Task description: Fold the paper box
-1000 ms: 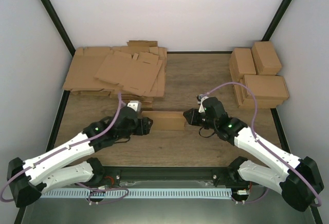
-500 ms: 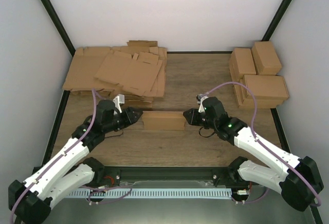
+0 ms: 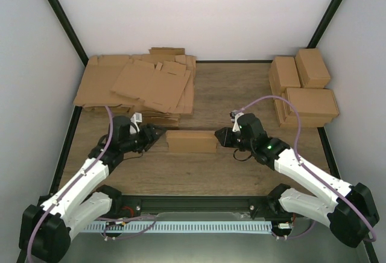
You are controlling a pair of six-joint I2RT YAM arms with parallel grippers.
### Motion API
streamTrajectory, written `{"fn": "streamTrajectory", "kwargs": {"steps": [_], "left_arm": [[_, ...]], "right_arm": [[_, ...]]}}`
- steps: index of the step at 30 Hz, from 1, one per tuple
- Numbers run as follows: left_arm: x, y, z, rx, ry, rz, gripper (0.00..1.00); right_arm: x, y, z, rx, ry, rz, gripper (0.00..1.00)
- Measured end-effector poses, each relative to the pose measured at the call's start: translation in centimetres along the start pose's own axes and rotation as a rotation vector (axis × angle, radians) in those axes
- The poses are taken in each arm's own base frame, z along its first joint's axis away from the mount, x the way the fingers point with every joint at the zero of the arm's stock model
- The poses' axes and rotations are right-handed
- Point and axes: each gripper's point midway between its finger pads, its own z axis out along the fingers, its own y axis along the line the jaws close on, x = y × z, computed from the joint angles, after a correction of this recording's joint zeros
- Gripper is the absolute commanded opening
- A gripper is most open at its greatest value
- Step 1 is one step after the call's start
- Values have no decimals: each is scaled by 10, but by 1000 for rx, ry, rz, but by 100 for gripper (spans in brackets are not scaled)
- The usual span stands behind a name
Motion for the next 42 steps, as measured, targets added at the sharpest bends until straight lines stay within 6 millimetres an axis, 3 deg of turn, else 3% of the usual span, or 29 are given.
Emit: {"fn": "streamTrajectory", "kwargs": {"steps": [8, 18, 25, 33, 42], "left_arm": [[8, 9, 11, -9, 60, -82, 63], [14, 10, 15, 20, 89, -125, 56], [14, 8, 17, 52, 89, -131, 46], [13, 5, 18, 82, 81, -116, 21], [15, 9, 16, 115, 61, -126, 18]], "right_arm": [[-1, 0, 1, -1, -1, -2, 15], [-1, 1, 2, -3, -3, -3, 15], [-2, 1, 4, -3, -5, -4, 15], [-3, 1, 5, -3, -4, -4, 15], [-2, 1, 5, -5, 0, -4, 15]]}}
